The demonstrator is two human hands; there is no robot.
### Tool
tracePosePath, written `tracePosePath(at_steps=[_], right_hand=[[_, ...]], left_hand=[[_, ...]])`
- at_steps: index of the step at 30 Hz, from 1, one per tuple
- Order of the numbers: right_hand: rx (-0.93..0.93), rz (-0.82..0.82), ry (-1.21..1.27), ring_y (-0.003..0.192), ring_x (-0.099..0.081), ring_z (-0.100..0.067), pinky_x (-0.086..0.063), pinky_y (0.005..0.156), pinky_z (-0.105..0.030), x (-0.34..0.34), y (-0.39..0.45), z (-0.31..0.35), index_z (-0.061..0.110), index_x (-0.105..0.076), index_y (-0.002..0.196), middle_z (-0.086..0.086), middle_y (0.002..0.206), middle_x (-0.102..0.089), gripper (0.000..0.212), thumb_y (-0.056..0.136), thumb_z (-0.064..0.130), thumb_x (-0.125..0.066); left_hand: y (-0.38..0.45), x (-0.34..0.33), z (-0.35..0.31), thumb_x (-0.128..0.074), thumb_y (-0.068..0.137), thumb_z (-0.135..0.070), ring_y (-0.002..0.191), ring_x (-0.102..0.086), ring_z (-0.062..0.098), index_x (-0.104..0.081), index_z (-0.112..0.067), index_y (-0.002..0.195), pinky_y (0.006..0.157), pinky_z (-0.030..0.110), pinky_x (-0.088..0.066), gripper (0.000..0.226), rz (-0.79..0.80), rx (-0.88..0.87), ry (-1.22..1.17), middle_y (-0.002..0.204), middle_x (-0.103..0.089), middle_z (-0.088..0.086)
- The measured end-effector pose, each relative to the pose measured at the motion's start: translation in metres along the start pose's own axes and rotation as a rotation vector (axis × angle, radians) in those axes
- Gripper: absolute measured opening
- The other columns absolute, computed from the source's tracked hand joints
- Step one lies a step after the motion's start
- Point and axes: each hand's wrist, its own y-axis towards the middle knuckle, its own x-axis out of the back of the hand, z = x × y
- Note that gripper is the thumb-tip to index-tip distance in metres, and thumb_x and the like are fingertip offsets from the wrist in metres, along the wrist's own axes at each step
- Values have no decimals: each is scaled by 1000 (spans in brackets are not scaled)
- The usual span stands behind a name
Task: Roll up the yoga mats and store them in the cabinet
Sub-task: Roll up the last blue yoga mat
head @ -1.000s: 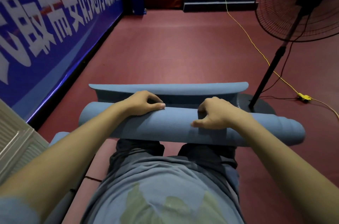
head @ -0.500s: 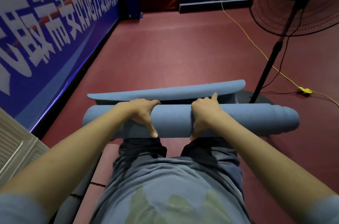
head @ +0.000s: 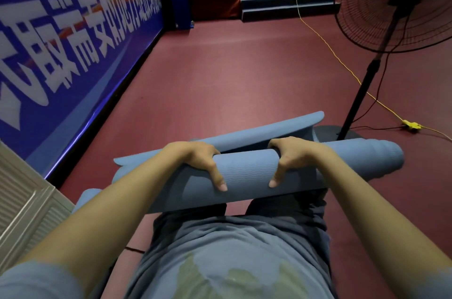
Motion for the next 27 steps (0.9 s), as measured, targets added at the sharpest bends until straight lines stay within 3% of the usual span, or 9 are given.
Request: tracePosePath(at_steps=[3, 6, 7, 10, 12, 15, 18, 21, 27], right_hand=[[111, -392, -19, 114, -43, -18, -44, 98, -39, -29, -15, -2, 27, -60, 118, 7, 116, -52, 88, 43, 69, -81], [177, -909, 304, 77, -48, -14, -41, 70, -36, -91, -34, 8, 23, -56, 76, 11, 79, -53, 37, 71, 48, -83], [112, -839, 563, 63, -48, -11, -39, 64, -33, -113, -37, 16, 21, -53, 67, 11, 65, -53, 39, 79, 45, -82], [-133, -22, 1344, 54, -54, -13, -43, 54, -30, -167, -30, 42, 11, -63, 83, 1, 66, -62, 57, 76, 66, -78], [-173, 185, 1680, 83, -69, -27, -60, 78, -40, -177, -13, 44, 6, -68, 111, -14, 98, -72, 71, 68, 60, -88], [-3, -3, 1983, 109, -65, -32, -48, 103, -44, -170, 4, 41, 9, -71, 119, -9, 118, -70, 81, 51, 42, -101], [57, -142, 2058, 119, -65, -35, -48, 106, -54, -167, 13, 44, 8, -68, 127, -8, 122, -72, 102, 39, 45, -104], [6, -265, 2090, 118, -66, -39, -55, 96, -58, -160, 18, 54, 6, -67, 130, -12, 124, -72, 96, 43, 32, -100], [-11, -541, 2096, 113, -69, -32, -62, 77, -50, -148, 15, 66, 8, -61, 132, -13, 119, -74, 93, 49, 24, -99]], left_hand=[[1, -7, 10, -86, 48, -76, 90, -70, 5, -72, -36, 104, 86, 33, -57, 69, -168, -86, -59, 99, -74, -20], [5, -13, 19, -57, 73, -86, 70, -61, 14, -68, -29, 79, 68, 36, -48, 58, -602, -161, -104, 70, -65, -11], [7, -14, 21, -54, 77, -83, 67, -59, 16, -65, -29, 77, 64, 35, -45, 56, -764, -164, -69, 67, -61, -12], [9, -18, 28, -64, 68, -81, 77, -57, 14, -64, -29, 97, 67, 34, -44, 59, -1095, -204, 39, 83, -58, -14], [10, -16, 32, -59, 64, -88, 106, -57, 19, -61, -28, 124, 88, 38, -44, 85, -1023, -158, -13, 113, -62, -5], [7, -11, 32, -46, 59, -97, 135, -52, 24, -41, -35, 153, 109, 43, -41, 113, -658, 38, -116, 148, -55, -1], [7, -1, 27, -53, 64, -97, 118, -63, 24, -51, -38, 144, 94, 40, -50, 99, -608, 100, -48, 134, -66, -3], [-2, 21, 24, -52, 73, -92, 84, -62, 24, -62, -32, 99, 70, 37, -44, 66, -724, 19, 137, 93, -70, -4], [-22, 20, 17, -14, 81, -94, 69, -56, 30, -52, -16, 75, 73, 44, -49, 87, -662, -190, 134, 69, -61, 3]])
